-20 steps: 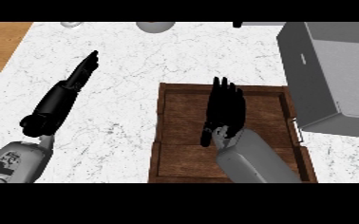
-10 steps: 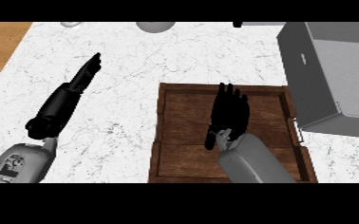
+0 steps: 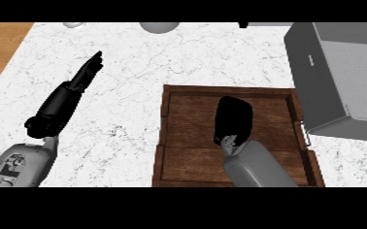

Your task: Pick the cupcake from the tray and place it in the cardboard box

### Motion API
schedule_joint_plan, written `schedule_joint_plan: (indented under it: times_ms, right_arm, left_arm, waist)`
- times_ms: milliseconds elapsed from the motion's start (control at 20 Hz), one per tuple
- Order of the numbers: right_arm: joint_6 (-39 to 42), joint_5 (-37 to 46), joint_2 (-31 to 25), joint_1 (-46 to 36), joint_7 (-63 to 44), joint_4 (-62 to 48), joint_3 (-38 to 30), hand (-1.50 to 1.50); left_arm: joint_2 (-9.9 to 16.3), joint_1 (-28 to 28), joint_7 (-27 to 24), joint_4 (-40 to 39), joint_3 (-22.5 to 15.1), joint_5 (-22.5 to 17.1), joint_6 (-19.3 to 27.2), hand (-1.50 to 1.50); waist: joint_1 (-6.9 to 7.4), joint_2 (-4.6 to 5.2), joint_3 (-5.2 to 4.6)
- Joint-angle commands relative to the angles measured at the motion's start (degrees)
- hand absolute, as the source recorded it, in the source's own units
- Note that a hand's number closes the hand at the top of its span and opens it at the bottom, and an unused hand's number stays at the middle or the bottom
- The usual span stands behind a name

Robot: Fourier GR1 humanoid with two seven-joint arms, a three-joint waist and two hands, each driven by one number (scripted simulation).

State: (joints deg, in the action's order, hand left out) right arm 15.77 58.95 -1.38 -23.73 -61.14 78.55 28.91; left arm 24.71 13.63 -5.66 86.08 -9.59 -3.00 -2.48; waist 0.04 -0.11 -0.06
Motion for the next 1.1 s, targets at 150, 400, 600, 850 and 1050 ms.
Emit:
schedule_joint_plan:
  times_ms: [150,400,600,850,1050]
  right_arm:
    - [-1.08,8.15,0.38,0.64,-1.15,-1.18,1.5,1.5]
    - [-0.68,0.31,-6.08,1.31,28.19,6.56,10.31,1.5]
    - [0.69,-4.34,-7.11,2.24,44.59,13.6,21.14,1.5]
    - [-4.4,-6.27,-20.04,3.4,61.11,29.74,23.28,1.5]
    - [-7.64,-12.12,-32.59,6.32,70.8,42.35,14.63,1.5]
  left_arm:
    - [-0.6,-1.07,2.67,2.28,2.76,0.02,-3.02,0.0]
    - [-0.9,-1.08,0.12,0.56,1.52,1.39,-2.38,0.0]
    - [-1.92,-0.55,0.62,0.85,0.84,1.17,-2.23,0.0]
    - [-1.49,-0.4,1.13,-0.01,2.74,1.19,-0.89,0.0]
    - [-0.61,-2.03,0.84,0.49,3.63,0.6,-1.45,0.0]
  waist:
    - [0.01,0.05,0.06]
    - [0.08,-0.1,0.23]
    - [1.91,-0.25,0.56]
    - [-2.1,-0.88,0.48]
    - [-3.25,-0.58,0.4]
